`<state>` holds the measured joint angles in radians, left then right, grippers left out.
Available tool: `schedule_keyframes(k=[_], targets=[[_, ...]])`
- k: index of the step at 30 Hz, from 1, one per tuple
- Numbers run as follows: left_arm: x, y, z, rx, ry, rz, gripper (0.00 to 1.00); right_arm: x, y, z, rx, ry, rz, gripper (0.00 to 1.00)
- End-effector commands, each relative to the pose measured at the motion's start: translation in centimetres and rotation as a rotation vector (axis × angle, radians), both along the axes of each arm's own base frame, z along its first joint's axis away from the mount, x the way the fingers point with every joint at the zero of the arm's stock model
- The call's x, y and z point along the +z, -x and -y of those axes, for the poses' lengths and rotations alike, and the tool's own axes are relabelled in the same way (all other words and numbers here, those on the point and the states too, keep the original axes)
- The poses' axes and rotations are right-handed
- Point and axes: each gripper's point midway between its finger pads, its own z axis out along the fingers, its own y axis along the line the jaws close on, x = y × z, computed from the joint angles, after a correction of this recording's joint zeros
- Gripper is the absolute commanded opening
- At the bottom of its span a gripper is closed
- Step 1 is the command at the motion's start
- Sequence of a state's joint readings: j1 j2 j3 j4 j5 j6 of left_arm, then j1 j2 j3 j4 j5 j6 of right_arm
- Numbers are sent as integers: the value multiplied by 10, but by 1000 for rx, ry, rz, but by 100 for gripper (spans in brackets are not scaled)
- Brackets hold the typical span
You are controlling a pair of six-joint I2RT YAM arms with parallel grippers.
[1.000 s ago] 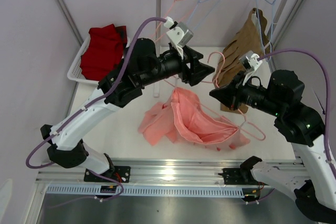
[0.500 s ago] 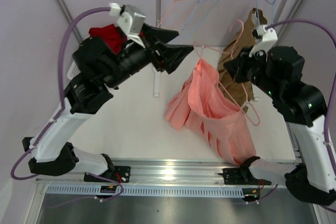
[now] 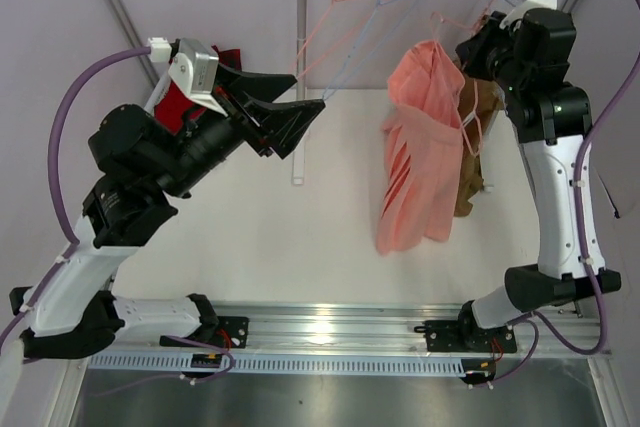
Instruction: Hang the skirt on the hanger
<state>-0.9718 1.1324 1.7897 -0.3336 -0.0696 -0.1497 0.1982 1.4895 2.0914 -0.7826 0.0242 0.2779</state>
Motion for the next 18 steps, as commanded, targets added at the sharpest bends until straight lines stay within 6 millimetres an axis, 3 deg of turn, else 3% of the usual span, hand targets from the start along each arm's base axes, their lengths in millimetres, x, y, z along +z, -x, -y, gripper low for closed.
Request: schedule_keyframes(k=[1, 2, 7, 8, 11, 15, 18], targets=[[2, 0, -13, 37, 19, -6, 71, 89, -7, -1, 73, -92, 305, 0], [1, 1, -17, 41, 23, -5, 71, 100, -13, 11, 57, -97, 344, 0], [-9, 1, -19, 51, 16, -21, 71, 106, -48, 25, 95, -125, 411, 0], [-11, 1, -20, 52, 15, -23, 71, 107, -54, 41, 68, -140, 416, 0], [-14, 0, -18, 48, 12, -28, 71, 110, -71, 52, 78, -175, 440, 0], [-20, -1, -16, 49, 1, -34, 71, 118, -88, 57, 84, -179, 473, 0], [-25, -3, -13, 51, -10, -40, 71, 110, -105, 57, 89, -188, 466, 0]])
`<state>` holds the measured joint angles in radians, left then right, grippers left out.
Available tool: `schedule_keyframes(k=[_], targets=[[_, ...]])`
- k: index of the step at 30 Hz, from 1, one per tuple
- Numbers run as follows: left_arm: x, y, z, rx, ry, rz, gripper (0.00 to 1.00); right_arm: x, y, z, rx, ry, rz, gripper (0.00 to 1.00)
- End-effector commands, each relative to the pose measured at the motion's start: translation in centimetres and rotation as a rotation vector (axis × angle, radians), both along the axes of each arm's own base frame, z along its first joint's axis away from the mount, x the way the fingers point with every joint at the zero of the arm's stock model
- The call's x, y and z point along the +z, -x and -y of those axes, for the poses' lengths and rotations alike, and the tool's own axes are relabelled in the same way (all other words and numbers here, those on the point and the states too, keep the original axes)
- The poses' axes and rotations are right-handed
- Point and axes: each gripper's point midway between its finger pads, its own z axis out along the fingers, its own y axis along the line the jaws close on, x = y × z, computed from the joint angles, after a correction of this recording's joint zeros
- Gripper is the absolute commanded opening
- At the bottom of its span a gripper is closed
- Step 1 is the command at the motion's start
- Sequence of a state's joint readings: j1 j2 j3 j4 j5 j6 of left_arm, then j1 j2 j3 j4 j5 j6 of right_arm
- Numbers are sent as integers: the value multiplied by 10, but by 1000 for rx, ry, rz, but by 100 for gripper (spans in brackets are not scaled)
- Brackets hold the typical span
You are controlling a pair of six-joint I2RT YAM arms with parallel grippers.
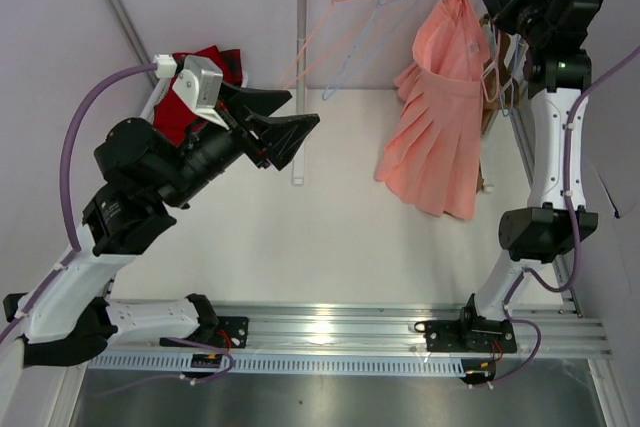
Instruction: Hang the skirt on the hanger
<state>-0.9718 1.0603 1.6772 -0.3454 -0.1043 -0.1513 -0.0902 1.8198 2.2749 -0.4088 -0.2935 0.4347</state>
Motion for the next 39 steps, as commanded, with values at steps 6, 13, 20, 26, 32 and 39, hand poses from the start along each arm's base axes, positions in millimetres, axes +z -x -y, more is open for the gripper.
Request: schedule_keyframes(k=[6, 13, 20, 26, 32, 39], targets=[[-7, -7, 1, 26, -2, -10, 71, 62, -7, -9, 50, 5, 229, 0], [-11, -11, 2, 35, -15, -18, 71, 22, -20, -12, 25, 21, 135, 0], [-19, -13, 5, 39, -25, -39, 71, -13, -18, -19, 19, 23, 55, 0], [-25, -15, 6, 44, -36, -53, 71, -21, -10, -19, 21, 17, 23, 18], [-38, -21, 6, 68, -46, -72, 72, -18, 10, -23, 36, -2, 5, 62], [-46, -22, 5, 76, -59, -93, 72, -16, 44, -30, 78, -56, -31, 99]])
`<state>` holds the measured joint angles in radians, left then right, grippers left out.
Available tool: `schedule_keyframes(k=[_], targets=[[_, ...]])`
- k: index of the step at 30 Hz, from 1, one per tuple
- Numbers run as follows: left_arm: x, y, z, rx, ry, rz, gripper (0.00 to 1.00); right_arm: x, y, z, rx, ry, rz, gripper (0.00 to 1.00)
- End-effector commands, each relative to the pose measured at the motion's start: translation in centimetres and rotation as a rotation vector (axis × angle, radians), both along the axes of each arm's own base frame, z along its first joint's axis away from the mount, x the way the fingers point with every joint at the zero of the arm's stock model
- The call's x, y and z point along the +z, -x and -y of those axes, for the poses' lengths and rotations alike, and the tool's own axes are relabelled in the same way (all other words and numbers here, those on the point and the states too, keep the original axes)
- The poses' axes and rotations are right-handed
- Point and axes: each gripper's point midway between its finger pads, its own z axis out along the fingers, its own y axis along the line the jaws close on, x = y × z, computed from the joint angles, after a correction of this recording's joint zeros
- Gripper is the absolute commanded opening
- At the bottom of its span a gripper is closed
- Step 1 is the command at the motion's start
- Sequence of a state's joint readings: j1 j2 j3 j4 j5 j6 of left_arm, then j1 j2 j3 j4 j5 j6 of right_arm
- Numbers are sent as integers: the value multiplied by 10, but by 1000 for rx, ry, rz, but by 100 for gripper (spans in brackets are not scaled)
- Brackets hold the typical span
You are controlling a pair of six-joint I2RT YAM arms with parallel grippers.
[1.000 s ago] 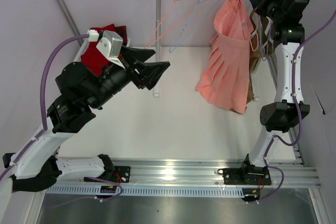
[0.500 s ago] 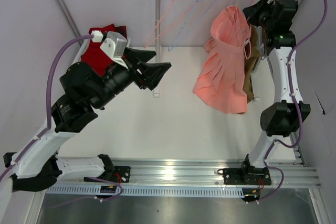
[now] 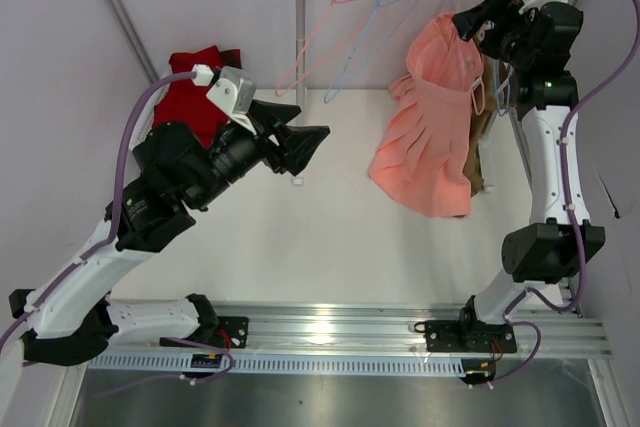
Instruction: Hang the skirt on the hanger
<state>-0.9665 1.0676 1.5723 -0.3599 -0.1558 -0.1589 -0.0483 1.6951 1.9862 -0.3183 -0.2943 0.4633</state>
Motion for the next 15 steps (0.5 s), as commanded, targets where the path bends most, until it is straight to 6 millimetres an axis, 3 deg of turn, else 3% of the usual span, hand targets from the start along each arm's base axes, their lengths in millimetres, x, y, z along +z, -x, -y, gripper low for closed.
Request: schedule_keyframes(k=[1, 5, 9, 15], targets=[[3, -2, -9, 29, 31, -9, 72, 28, 36, -7, 36, -36, 41, 99], [-5, -3, -18, 66, 13, -26, 72, 19, 64, -1, 3, -47, 6, 99], [-18, -5, -30, 111, 6, -45, 72, -3, 101, 5, -45, -43, -51, 99], [-48, -6, -39, 156, -4, -121, 72, -71, 171, 4, -81, -38, -185, 99]])
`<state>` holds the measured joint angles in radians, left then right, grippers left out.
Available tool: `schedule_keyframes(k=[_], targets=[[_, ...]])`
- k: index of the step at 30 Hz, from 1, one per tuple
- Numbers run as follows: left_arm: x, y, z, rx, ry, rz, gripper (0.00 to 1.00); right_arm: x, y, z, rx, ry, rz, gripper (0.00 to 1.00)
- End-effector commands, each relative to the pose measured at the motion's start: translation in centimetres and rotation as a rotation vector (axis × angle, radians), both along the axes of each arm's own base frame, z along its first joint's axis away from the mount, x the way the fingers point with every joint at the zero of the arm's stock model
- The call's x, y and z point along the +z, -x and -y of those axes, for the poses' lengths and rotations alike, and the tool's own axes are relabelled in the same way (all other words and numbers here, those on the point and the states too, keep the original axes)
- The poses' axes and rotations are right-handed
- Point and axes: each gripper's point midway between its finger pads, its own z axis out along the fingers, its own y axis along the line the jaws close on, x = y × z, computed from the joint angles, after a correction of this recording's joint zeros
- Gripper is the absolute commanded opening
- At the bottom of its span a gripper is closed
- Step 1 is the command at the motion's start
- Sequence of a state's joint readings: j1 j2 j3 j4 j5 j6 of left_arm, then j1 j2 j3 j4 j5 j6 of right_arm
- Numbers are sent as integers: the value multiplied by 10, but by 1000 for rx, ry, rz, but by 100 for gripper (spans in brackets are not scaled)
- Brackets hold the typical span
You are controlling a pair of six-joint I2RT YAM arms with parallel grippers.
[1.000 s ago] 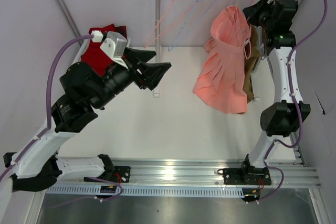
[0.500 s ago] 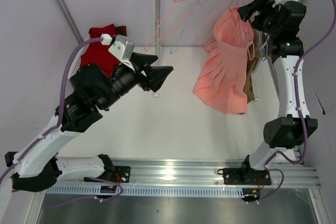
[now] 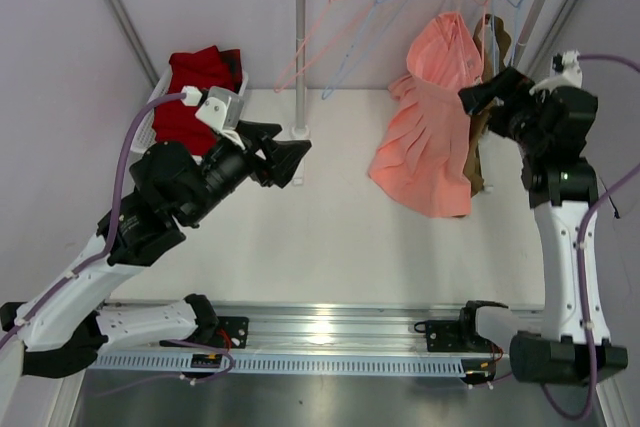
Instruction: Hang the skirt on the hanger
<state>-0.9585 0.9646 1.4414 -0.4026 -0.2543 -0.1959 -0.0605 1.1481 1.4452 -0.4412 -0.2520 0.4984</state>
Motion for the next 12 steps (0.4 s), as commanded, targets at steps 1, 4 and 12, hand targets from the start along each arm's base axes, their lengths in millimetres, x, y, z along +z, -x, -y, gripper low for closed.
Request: schedule_keyframes(k=[1, 4, 12], targets=[[-15, -3, -12, 58, 20, -57, 72, -34, 34, -2, -17, -2, -77, 100], [-40, -6, -17, 93, -21, -115, 72, -73, 65, -21, 64, -14, -126, 99], [-83, -8, -16, 117, -51, -203, 71, -133, 90, -37, 119, -10, -230, 99]])
